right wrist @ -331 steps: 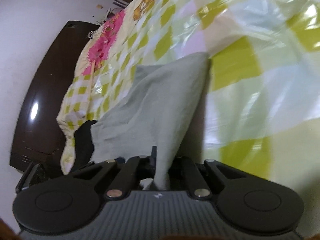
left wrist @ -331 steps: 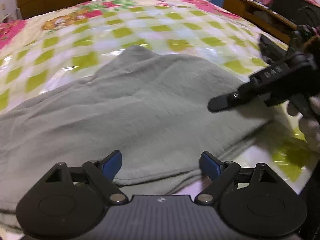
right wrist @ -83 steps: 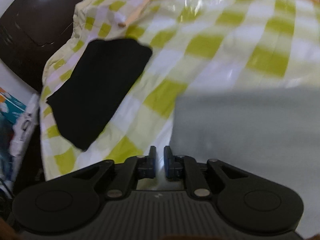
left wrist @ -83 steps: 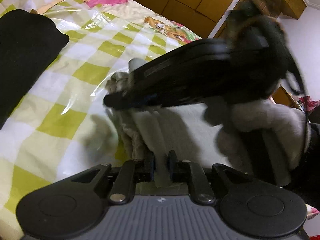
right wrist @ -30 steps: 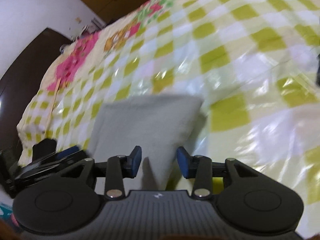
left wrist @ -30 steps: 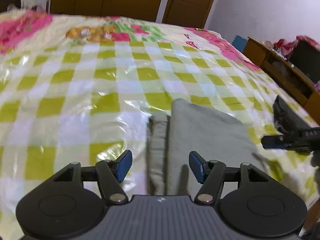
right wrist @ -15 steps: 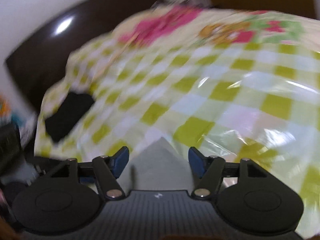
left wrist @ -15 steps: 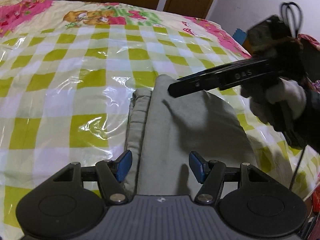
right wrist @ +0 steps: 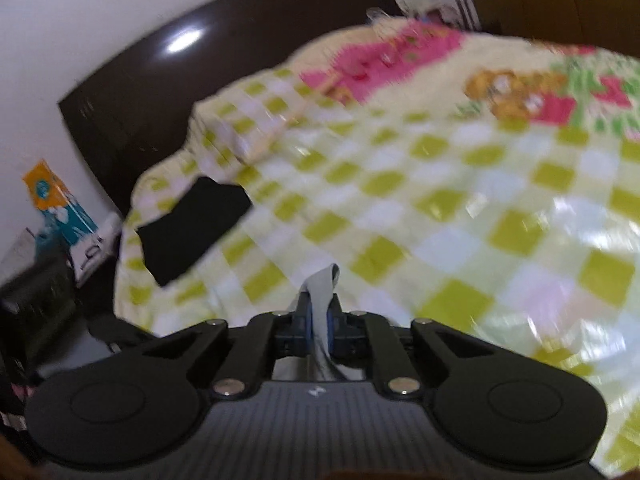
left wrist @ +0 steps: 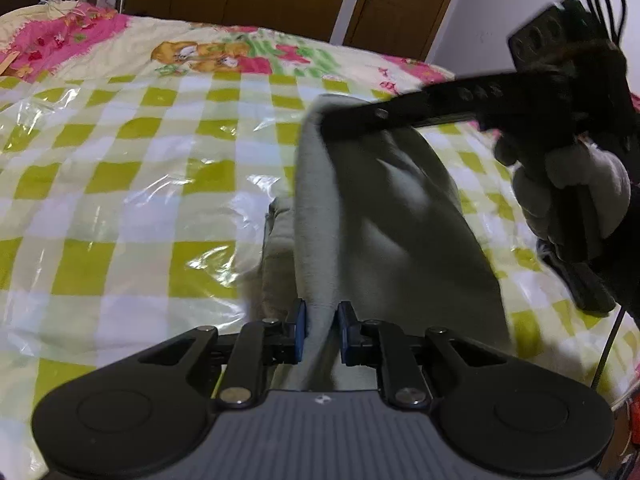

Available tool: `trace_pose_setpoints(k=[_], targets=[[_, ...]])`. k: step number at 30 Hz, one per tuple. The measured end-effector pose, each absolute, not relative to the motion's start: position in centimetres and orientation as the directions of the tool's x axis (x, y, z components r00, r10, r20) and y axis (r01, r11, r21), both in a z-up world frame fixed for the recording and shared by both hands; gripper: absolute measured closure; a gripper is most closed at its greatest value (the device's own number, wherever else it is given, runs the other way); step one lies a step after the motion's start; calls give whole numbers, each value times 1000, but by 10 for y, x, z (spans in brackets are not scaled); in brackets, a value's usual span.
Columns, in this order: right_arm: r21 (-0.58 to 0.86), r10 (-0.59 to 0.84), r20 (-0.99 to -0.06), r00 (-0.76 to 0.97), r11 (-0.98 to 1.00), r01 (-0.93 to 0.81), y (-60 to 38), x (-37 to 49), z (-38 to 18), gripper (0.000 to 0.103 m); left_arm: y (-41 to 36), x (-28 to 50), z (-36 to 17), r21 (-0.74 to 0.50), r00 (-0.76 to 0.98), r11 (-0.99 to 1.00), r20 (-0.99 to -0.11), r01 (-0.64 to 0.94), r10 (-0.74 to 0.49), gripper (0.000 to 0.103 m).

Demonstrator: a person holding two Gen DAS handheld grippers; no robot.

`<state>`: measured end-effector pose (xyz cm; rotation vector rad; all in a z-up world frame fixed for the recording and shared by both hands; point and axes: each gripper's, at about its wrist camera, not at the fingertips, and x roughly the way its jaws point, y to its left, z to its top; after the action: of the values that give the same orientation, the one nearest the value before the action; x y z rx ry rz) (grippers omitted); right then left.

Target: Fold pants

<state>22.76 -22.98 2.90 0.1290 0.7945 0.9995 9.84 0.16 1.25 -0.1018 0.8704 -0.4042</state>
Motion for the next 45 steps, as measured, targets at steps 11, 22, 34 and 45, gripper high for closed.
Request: trace_pose_setpoints(k=[11,22,34,45], targets=[[474,693,-628,354,701,-532,-199,263,-61,75,19,109,-14,-212,523,931,-779,296,-344,66],[452,600,-528,601,798,-399,-275,173,3,51,6,101,15,-174,616,919,-696,354,-369,58],[500,544,-583,603,826,-260,-271,108,-17,43,-22,102,1,-79,554,921,-778,381,-296,48],[462,420,-610,671,877,-129,-256,40,-9,27,-22,61,25,-70,605,938,-747,341,-275,35]])
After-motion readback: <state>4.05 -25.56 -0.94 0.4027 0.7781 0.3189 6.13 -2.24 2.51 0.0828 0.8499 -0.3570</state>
